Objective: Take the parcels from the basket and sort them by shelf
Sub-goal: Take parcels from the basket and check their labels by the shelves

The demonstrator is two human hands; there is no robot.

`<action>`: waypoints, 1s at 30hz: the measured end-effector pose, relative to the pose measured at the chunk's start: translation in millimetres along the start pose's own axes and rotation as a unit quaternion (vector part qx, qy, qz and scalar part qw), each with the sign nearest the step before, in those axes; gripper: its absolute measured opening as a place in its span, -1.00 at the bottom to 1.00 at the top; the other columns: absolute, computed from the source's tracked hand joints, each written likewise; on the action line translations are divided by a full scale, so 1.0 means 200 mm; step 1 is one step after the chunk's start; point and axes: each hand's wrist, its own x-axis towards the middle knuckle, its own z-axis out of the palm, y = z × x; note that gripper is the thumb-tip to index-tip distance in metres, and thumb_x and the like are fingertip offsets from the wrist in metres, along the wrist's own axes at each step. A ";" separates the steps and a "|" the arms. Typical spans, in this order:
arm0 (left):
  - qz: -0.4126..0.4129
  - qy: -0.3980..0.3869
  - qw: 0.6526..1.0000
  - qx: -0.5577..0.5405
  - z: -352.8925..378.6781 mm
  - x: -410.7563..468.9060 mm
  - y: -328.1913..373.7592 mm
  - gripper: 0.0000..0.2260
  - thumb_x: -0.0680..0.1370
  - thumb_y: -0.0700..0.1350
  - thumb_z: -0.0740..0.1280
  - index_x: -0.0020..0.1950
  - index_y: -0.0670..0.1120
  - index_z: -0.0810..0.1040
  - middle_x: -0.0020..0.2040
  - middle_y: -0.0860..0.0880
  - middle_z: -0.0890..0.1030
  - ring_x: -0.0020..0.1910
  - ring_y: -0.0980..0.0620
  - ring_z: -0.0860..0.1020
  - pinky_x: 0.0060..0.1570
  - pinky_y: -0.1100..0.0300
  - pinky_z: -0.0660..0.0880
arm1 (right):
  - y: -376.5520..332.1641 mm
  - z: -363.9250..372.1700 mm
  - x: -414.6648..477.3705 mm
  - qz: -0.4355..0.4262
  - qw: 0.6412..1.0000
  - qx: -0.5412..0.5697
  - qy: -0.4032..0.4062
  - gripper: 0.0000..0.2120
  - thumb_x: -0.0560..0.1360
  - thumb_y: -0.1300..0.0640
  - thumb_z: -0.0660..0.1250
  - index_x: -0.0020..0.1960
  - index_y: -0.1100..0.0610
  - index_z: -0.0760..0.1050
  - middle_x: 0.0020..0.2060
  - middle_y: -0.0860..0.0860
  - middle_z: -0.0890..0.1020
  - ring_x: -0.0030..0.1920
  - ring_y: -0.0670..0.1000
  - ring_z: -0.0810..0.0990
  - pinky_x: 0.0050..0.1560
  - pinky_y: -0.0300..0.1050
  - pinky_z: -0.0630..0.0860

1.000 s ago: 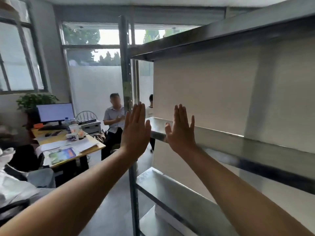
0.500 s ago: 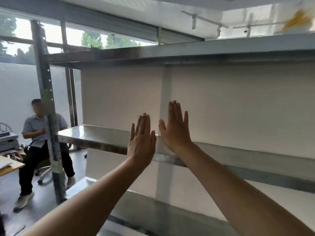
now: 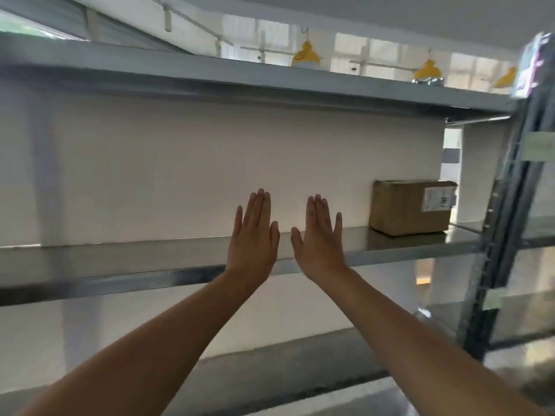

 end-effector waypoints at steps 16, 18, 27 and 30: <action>0.266 -0.061 0.912 -0.305 0.64 0.07 1.58 -0.50 0.70 -0.02 -0.07 0.61 -0.11 -0.13 0.62 -0.03 -0.14 0.58 0.09 -0.23 0.56 0.07 -0.20 | 1.39 -0.54 -0.57 0.283 0.938 -0.196 0.031 -0.37 0.67 -0.08 -0.06 0.60 0.16 -0.24 0.60 0.06 -0.17 0.58 0.01 -0.23 0.55 0.09 -0.25; 0.292 -0.069 0.891 -0.340 0.69 0.09 1.72 -0.50 0.70 -0.02 -0.06 0.61 -0.11 -0.10 0.62 -0.03 -0.11 0.58 0.08 -0.20 0.57 0.05 -0.15 | 1.50 -0.60 -0.61 0.316 0.925 -0.211 0.025 -0.36 0.67 -0.06 -0.06 0.60 0.18 -0.24 0.59 0.07 -0.18 0.58 0.01 -0.24 0.54 0.10 -0.27; 0.350 -0.101 0.816 -0.449 0.97 0.19 2.15 -0.51 0.70 -0.09 0.01 0.61 -0.16 -0.03 0.62 -0.08 -0.01 0.60 0.03 -0.09 0.57 0.03 -0.15 | 1.88 -0.63 -0.67 0.436 0.861 -0.260 0.031 -0.36 0.65 -0.03 0.00 0.60 0.18 -0.18 0.60 0.06 -0.12 0.58 0.00 -0.20 0.55 0.10 -0.26; 0.369 -0.126 0.801 -0.455 1.12 0.18 2.22 -0.51 0.70 -0.09 -0.02 0.61 -0.17 -0.03 0.62 -0.10 0.00 0.60 0.00 -0.08 0.56 0.03 -0.16 | 1.98 -0.56 -0.73 0.478 0.835 -0.270 0.025 -0.35 0.66 -0.05 0.01 0.60 0.19 -0.18 0.60 0.06 -0.12 0.58 0.00 -0.20 0.53 0.10 -0.27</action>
